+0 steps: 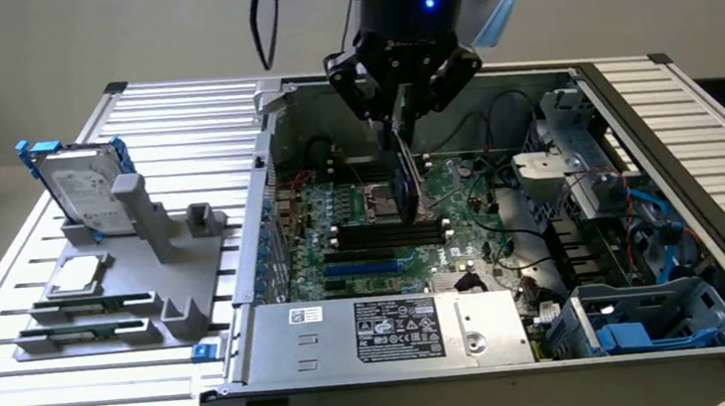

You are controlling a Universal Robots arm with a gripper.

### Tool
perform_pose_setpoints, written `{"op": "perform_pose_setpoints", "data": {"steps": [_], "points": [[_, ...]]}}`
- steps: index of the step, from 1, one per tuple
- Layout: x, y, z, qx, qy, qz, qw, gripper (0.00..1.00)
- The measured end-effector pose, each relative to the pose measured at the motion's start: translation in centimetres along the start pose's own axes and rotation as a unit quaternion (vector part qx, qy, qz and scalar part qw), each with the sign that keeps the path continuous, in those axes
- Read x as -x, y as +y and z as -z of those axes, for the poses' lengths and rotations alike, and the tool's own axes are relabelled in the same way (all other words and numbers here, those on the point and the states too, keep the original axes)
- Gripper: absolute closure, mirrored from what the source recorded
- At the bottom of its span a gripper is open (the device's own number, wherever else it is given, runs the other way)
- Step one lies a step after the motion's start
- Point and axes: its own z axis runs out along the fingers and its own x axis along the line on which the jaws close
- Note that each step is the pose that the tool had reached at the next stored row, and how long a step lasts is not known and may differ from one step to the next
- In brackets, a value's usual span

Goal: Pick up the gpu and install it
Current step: 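Insert the gpu into the slot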

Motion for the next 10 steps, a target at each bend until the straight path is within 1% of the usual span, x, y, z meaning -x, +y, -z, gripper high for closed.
{"op": "perform_pose_setpoints", "data": {"steps": [3,5,8,10], "points": [[0.0,0.0,-0.03,-0.0011,0.0017,0.027,0.9996,0.74],[0.0,0.0,-0.05,-0.0017,0.0028,0.046,0.999,0.74],[0.0,0.0,-0.09,-0.0028,0.0045,0.073,0.9974,0.74],[0.0,0.0,-0.11,-0.0035,0.0056,0.091,0.9958,0.74]]}}
